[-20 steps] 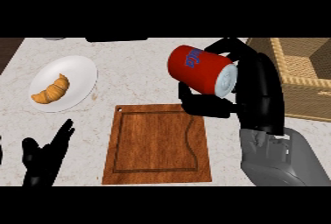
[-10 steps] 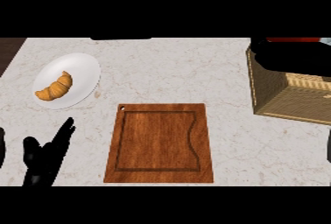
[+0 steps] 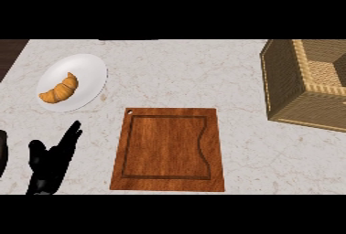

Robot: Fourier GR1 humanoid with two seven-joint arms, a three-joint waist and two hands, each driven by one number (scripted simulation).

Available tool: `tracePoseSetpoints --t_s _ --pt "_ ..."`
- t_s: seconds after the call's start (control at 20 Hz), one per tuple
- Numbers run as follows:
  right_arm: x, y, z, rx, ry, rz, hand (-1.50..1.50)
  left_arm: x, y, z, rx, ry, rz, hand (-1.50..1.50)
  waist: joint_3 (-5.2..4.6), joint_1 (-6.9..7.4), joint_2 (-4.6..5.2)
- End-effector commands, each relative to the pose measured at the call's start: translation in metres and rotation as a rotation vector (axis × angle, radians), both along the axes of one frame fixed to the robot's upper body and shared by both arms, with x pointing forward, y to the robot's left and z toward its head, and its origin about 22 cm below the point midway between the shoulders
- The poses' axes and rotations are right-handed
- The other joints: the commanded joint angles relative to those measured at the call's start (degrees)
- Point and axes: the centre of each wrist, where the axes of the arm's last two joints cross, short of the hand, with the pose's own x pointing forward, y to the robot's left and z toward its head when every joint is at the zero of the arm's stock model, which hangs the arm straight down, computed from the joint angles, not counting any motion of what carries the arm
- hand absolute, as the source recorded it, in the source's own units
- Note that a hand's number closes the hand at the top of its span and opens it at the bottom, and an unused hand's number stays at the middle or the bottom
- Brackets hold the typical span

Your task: Pick the can from the cutting board and place it in the basket

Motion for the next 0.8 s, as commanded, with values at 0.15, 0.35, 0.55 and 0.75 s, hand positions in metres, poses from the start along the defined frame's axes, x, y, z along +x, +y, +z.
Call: tracePoseSetpoints --t_s 0.15,0.35,0.55,0.75 --pt "0.028 -0.051 -0.011 -0.016 0.073 -0.055 1.5 -0.02 0.006 -0.019 -0.012 0.137 0.017 0.0 -0.77 1.0 0.73" --pt "0.043 -0.049 -0.033 0.037 0.064 -0.026 1.5 -0.02 -0.004 -0.035 -0.017 0.152 0.009 0.0 -0.8 0.85 0.79" --pt "0.052 -0.084 -0.066 0.134 0.07 -0.051 1.5 -0.02 0.0 -0.021 -0.011 0.149 0.038 0.0 -0.71 0.86 0.7" --pt "0.063 -0.104 -0.097 0.226 0.051 -0.03 1.5 -0.012 -0.007 -0.028 -0.035 0.138 0.023 0.0 -0.71 0.81 0.96"
